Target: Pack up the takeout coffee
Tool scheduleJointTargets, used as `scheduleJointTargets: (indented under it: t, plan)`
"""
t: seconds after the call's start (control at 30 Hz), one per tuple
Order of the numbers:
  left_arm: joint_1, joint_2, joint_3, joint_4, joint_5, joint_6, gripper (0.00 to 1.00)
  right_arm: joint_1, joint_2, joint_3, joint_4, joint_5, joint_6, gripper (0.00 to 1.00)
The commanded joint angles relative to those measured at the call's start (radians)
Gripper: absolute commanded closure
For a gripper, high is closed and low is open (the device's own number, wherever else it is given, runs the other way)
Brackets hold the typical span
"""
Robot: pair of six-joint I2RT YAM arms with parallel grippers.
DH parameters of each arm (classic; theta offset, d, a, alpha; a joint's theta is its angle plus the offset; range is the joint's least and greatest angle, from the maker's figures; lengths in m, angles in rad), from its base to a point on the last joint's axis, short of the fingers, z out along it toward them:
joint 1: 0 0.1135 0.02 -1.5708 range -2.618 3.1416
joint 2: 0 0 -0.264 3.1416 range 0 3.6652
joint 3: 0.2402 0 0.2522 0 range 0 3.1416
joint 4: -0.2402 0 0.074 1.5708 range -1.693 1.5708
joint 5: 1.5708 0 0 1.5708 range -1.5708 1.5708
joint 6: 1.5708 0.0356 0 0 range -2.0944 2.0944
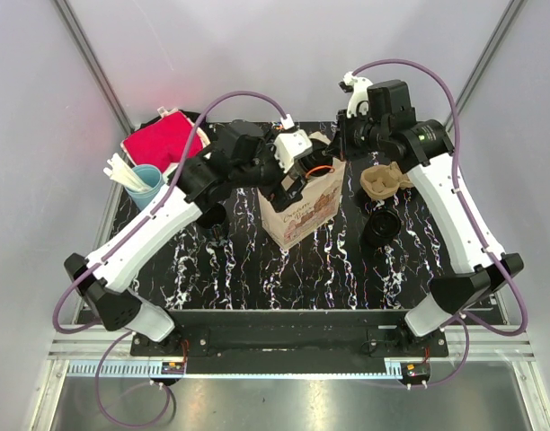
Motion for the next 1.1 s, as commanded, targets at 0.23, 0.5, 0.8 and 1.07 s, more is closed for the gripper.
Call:
scheduleJointTargets:
  t: [0.23, 0.5, 0.8, 1.07]
  plan:
    - [0.100, -0.200, -0.076, 0.092, -0.076, 0.067, 0.01, 0.012, 0.096, 0.071, 0.000, -0.004, 0.013, 1.00]
    - [0.233, -0.231, -0.128, 0.073, -0.060, 0.095, 0.01, 0.074, 0.174, 0.120, -0.015, 0.068, -0.026, 1.00]
    - [0.402, -0.265, -0.211, 0.084, 0.062, 0.055, 0.01, 0.124, 0.225, 0.136, -0.031, 0.133, -0.069, 1.00]
    - [0.411, -0.203, -0.156, 0.193, 0.134, 0.044, 0.01, 0.147, 0.256, 0.114, -0.037, 0.157, -0.084, 1.00]
